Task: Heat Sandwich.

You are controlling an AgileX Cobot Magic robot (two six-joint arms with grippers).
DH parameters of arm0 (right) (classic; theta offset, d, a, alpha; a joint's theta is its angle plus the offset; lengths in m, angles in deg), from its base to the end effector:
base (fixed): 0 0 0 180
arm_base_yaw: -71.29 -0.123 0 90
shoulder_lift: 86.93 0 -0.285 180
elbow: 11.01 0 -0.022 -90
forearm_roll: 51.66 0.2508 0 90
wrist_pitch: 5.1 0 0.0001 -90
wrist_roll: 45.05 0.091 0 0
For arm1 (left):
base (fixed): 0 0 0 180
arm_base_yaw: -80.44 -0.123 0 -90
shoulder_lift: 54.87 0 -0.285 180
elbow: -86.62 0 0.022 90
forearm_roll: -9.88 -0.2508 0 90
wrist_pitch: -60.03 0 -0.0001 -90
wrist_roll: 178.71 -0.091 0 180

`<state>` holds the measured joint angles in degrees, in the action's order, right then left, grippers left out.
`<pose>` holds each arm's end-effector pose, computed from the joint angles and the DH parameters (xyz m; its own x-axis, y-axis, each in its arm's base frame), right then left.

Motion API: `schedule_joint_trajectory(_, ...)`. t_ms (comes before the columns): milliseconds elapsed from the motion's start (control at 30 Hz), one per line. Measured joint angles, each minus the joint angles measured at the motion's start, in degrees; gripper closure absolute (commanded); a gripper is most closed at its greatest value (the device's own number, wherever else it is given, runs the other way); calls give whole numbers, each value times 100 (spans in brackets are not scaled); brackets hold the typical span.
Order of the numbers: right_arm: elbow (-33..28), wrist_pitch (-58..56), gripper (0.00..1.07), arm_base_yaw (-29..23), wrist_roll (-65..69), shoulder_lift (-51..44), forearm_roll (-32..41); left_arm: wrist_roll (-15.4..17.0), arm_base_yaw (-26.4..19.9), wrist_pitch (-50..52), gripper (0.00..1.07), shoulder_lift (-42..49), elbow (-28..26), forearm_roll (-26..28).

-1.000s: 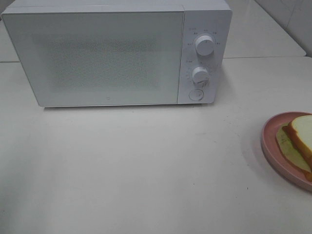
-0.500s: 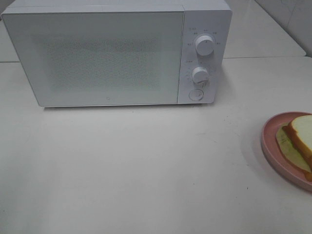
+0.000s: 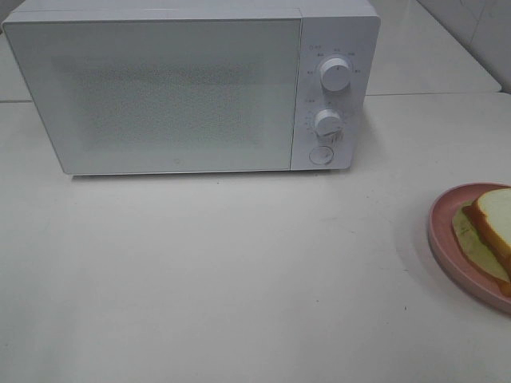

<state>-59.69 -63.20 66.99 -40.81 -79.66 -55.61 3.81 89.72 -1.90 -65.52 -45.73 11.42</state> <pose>-0.0039 -0.0056 0.2807 -0.4059 0.0070 -0.9139 -0.0063 0.9999 0.0105 -0.0001 -0.0022 0.2803 -0.5062 0.0254 -0.8620 0.1530 0.9863 -0.0608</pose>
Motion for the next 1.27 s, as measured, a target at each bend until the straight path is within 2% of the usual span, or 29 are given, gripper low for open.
schedule_joint_trajectory(267,0,0,40,0,0,0,0,0,-476,0,10,309,0,0)
schedule_joint_trajectory(1267,0,0,41,0,0,0,0,0,-504,0,10,315,0,0)
